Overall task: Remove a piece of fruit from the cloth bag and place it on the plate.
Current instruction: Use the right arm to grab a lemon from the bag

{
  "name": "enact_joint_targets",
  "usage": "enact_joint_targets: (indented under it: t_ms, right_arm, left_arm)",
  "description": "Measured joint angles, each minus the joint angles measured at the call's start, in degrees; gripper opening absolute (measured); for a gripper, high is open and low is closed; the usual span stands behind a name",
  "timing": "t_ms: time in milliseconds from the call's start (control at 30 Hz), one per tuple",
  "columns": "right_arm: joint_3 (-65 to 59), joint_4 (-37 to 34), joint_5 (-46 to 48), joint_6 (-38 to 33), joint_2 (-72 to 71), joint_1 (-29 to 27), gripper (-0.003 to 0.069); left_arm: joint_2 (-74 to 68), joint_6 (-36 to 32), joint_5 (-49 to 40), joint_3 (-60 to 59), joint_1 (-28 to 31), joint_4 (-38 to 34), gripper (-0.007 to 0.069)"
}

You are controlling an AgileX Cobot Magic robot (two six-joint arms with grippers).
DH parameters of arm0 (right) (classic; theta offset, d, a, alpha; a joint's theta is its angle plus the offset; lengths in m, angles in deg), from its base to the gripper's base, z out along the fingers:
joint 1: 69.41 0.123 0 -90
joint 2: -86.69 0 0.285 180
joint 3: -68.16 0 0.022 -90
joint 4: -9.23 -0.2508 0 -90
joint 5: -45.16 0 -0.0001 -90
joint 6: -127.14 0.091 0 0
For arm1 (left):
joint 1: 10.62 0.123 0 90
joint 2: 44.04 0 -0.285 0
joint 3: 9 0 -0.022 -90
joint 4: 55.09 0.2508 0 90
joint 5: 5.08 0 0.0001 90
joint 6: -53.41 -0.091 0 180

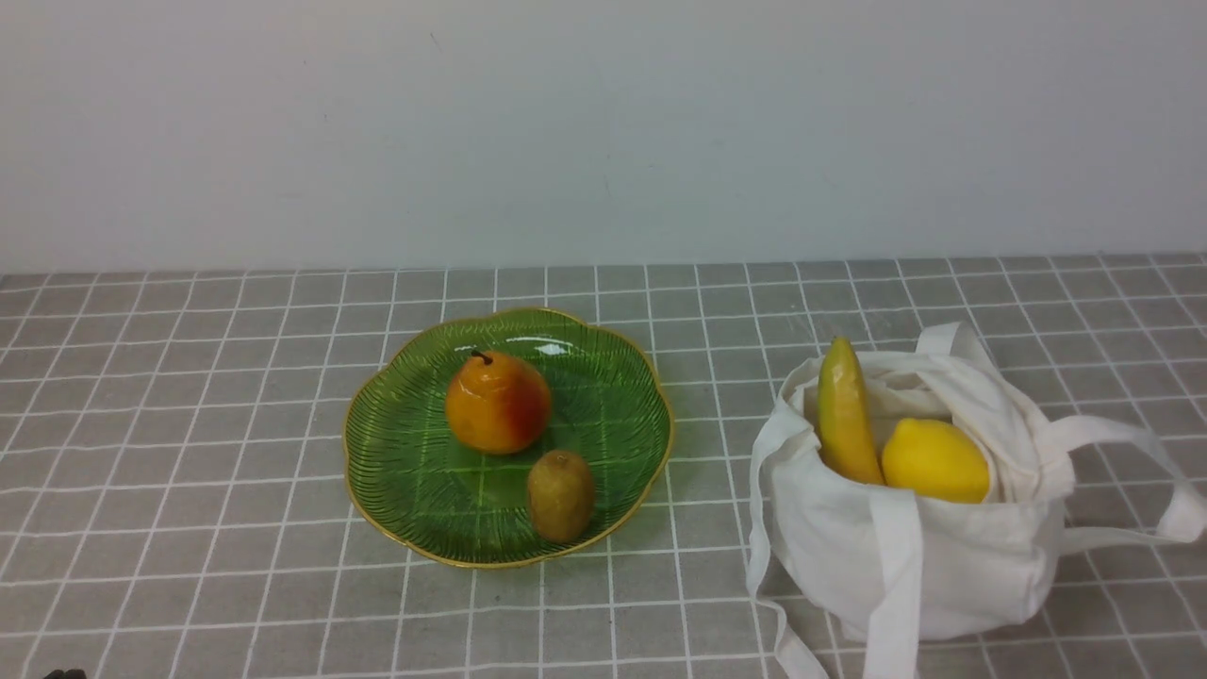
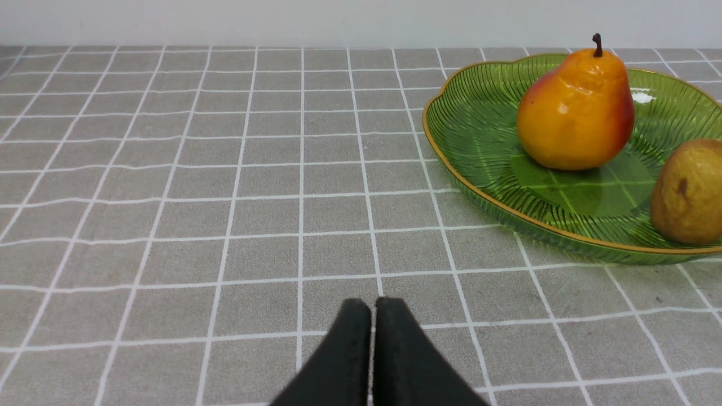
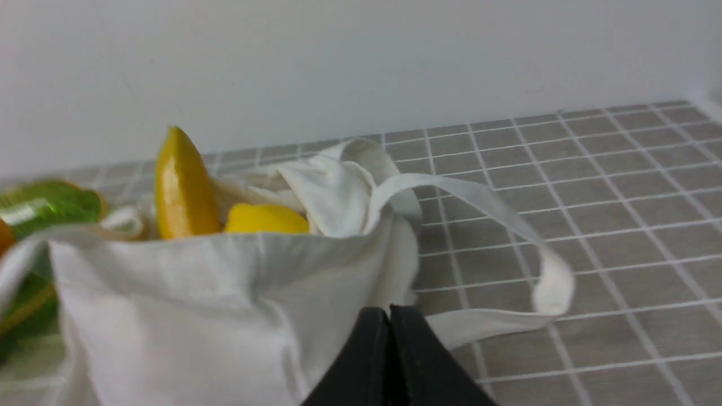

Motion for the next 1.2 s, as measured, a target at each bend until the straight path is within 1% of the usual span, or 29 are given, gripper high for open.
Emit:
enact_joint_targets:
  t_ms: [67,100,133,200,267,400,533,600,700,800,833,933,967,1000,1100,1133,1167,1200]
  right_arm:
    - [0.00,-9.88,-4.59,3.60,0.00,0.00,-0.0013]
    - [0.00,-12.54,-5.99,4.66,0.00,0.00,-0.0013]
    - [0.00,-18.66,-8.93,6.88,0.00,0.00,-0.0013]
    - [0.00,-25.67,-11.74,8.74,0.00,0.00,-0.0013]
    - [0.00,-30.88,-13.44,9.08,0.00,0.00,-0.0013]
    - [0.00,-34.43,-16.46,8.30,0.00,0.00,-0.0013]
    - [0.00,-38.30,-21.84,8.88,0.00,0.00,-0.0013]
    - [2.41,-40.48,-22.94,9.05,0.00,0.00,-0.0013]
    - [7.12,-39.43,-21.64,7.37,1.05,0.00,-0.0013]
    - [19.42,-31.94,-9.33,-0.51,9.75,0.00,-0.0013]
    - [20.10,-31.94,-8.44,-0.95,10.40,0.00,-0.0013]
    - [29.80,-27.28,5.26,-7.40,21.31,0.00,-0.0013]
    - [34.29,-25.62,11.98,-10.87,27.49,0.00,-0.0013]
    - [34.82,-25.33,13.48,-11.30,28.25,0.00,-0.0013]
    - [42.36,-23.56,23.05,-18.94,41.64,0.00,-0.0013]
    - [42.36,-23.56,23.05,-18.94,41.64,0.00,-0.0013]
    - [45.94,-23.21,25.46,-22.91,47.68,0.00,-0.0013]
    - [46.27,-23.22,25.61,-23.71,48.32,0.00,-0.0013]
  left_arm:
    - [0.00,0.00,0.00,0.00,0.00,0.00,-0.0008]
    - [0.00,0.00,0.00,0.00,0.00,0.00,-0.0008]
    - [0.00,0.00,0.00,0.00,0.00,0.00,-0.0008]
    - [0.00,0.00,0.00,0.00,0.00,0.00,-0.0008]
    - [0.00,0.00,0.00,0.00,0.00,0.00,-0.0008]
    - [0.00,0.00,0.00,0.00,0.00,0.00,-0.0008]
    - [0.00,0.00,0.00,0.00,0.00,0.00,-0.0008]
    - [0.00,0.00,0.00,0.00,0.00,0.00,-0.0008]
    - [0.00,0.00,0.00,0.00,0.00,0.00,-0.0008]
    - [0.00,0.00,0.00,0.00,0.00,0.00,-0.0008]
    - [0.00,0.00,0.00,0.00,0.00,0.00,-0.0008]
    - [0.00,0.00,0.00,0.00,0.00,0.00,-0.0008]
    - [0.00,0.00,0.00,0.00,0.00,0.00,-0.0008]
    - [0.00,0.00,0.00,0.00,0.00,0.00,-0.0008]
    - [0.00,0.00,0.00,0.00,0.00,0.00,-0.0008]
    - [0.00,0.00,0.00,0.00,0.00,0.00,-0.0008]
    - [0.00,0.00,0.00,0.00,0.00,0.00,-0.0008]
    - [0.00,0.00,0.00,0.00,0.00,0.00,-0.0008]
